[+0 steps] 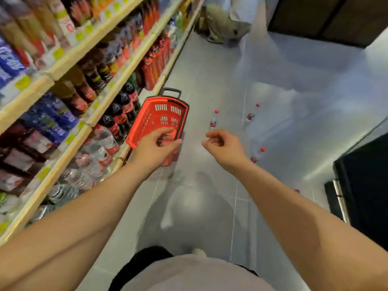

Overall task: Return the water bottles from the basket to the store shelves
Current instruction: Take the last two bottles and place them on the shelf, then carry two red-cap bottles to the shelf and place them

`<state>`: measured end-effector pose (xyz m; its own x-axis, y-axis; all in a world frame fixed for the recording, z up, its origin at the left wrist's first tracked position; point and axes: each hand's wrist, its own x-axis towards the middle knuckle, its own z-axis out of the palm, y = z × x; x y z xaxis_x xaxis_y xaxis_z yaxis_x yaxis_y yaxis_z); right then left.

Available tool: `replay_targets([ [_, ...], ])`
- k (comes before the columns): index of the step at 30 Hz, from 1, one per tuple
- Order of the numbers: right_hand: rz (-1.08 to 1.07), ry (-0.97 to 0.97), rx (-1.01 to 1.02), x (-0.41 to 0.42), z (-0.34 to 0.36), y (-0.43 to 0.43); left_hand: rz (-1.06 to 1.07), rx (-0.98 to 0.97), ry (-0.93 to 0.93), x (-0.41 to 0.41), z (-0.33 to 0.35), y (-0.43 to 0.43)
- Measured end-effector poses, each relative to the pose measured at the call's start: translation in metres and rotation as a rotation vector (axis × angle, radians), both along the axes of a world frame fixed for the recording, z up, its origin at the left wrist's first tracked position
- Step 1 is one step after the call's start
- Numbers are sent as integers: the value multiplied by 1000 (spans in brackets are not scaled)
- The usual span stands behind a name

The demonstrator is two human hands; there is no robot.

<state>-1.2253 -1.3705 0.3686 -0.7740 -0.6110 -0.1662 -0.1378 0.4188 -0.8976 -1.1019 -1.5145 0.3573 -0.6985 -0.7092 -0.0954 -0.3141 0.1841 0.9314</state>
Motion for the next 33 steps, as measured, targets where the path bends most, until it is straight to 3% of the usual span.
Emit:
replay_targets([
  [12,-316,32,89,-224,-29,-75,-270,-42,-91,-268,-33,-120],
  [18,-412,-57,103,-323,-49,-112,-356,3,-162,-375,-45,-161],
  [25,-387,-129,158,-459,-98,-136,-285,44,-260,-492,-99,-190],
  [33,-293,-215,283,-616,-195,-170,-120,127,-372,-611,-209,-213],
])
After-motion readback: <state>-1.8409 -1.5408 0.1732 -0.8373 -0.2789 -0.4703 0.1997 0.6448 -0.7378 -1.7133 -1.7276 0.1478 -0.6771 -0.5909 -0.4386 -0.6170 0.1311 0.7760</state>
